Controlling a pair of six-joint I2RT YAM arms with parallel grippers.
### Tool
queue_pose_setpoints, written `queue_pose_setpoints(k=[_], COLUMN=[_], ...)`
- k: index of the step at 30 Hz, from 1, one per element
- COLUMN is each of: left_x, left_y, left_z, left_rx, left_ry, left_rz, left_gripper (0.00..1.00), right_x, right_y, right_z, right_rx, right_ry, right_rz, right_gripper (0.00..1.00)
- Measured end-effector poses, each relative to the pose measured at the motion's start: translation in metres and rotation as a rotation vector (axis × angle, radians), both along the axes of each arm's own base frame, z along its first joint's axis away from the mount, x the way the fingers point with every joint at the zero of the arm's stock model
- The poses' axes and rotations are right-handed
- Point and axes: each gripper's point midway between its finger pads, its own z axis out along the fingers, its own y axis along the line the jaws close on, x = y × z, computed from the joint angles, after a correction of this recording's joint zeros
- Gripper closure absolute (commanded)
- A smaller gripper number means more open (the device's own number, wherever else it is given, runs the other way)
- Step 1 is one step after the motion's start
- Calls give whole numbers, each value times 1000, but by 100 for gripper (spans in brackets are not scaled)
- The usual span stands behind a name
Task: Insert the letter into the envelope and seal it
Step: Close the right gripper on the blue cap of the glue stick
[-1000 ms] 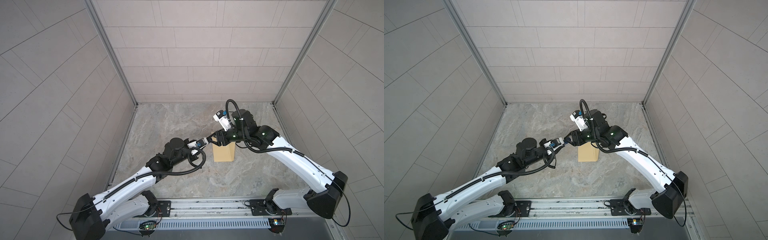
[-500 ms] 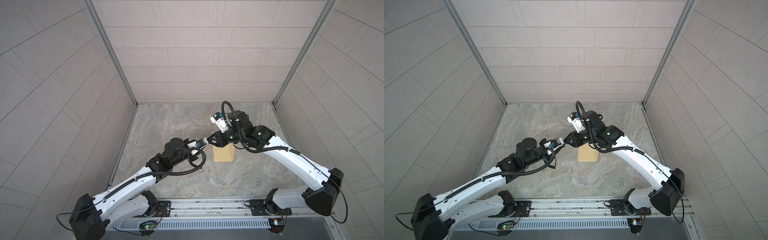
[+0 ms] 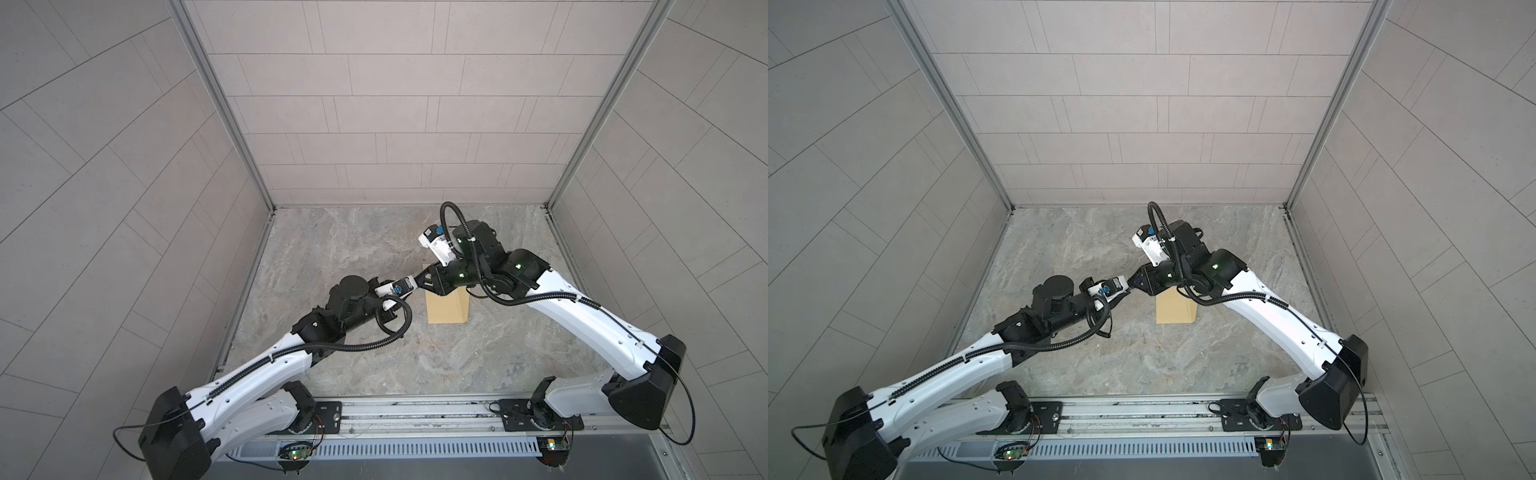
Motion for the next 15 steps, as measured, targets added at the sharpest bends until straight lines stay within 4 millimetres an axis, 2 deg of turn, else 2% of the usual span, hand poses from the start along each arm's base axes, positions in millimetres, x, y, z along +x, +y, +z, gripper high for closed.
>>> queue_pose_setpoints(k=[6,15], left_x=[-2,-7], left_y=[-6,-16], left_z=[2,1], left_rx=[4,13], left_ry=[10,46], left_rz=[-35,-90], left_gripper=[100,100], right_x=[-3,-10], right_y=[-7,-18], right_z=[3,3], right_rx=[-40,-101], right_ry=[-31,-72], right_rz=[41,120], right_gripper=[97,98])
